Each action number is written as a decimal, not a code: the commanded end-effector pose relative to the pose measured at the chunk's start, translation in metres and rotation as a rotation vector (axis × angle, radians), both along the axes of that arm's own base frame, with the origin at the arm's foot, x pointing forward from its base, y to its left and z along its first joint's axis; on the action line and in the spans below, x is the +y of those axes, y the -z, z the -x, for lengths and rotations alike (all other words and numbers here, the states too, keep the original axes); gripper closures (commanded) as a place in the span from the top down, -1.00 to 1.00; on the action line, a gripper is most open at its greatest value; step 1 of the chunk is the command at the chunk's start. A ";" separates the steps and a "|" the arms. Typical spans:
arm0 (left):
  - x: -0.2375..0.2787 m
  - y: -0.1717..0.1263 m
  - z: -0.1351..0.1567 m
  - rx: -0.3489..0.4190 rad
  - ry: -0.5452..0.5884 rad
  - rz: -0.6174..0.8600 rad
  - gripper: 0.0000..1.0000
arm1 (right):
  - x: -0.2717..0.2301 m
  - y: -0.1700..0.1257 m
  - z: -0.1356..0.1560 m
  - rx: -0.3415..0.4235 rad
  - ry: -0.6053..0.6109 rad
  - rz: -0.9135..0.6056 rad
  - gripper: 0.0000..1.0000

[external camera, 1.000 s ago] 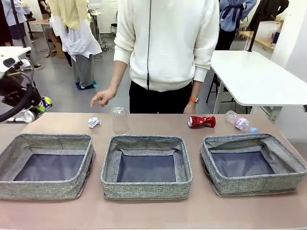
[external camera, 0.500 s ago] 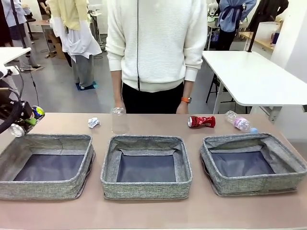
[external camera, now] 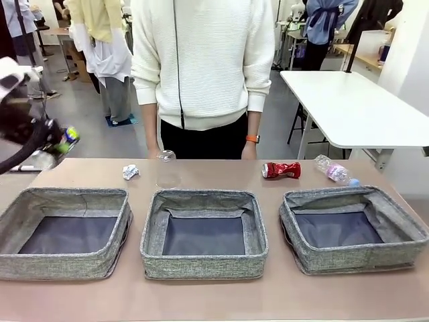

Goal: Sort the waste into the appropriate baskets.
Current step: Pick up the waste item pointed out by the person, then place the picked waste into the Fabric basket indicated by the person.

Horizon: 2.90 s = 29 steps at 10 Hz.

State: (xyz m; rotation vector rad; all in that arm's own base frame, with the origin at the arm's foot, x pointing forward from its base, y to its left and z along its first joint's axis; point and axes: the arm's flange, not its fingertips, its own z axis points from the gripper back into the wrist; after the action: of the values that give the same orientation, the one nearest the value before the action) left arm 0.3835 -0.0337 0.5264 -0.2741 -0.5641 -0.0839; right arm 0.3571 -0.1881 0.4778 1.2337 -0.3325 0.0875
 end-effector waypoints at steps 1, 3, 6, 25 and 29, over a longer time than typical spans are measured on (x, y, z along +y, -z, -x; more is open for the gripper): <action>-0.103 -0.079 0.020 0.004 -0.008 0.062 -0.43 | 0.001 0.000 0.000 -0.026 -0.011 -0.003 1.00; -0.194 -0.122 0.038 0.162 0.062 -0.007 -0.43 | 0.001 0.000 0.000 -0.026 -0.011 -0.003 1.00; -0.295 -0.183 0.052 0.268 0.077 -0.084 -0.43 | 0.001 0.000 0.000 -0.026 -0.011 -0.003 1.00; -0.341 -0.255 0.045 0.292 0.009 0.002 -0.43 | 0.001 0.000 0.000 -0.026 -0.011 -0.003 1.00; -0.341 -0.255 0.045 0.292 0.009 0.002 -0.43 | 0.001 0.000 0.000 -0.026 -0.011 -0.003 1.00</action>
State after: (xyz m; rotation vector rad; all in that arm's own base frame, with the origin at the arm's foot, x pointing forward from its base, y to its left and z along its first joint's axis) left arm 0.3414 -0.3788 0.7829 -0.2795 -0.2673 -0.0553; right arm 0.3568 -0.1883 0.4779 1.2341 -0.3327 0.0876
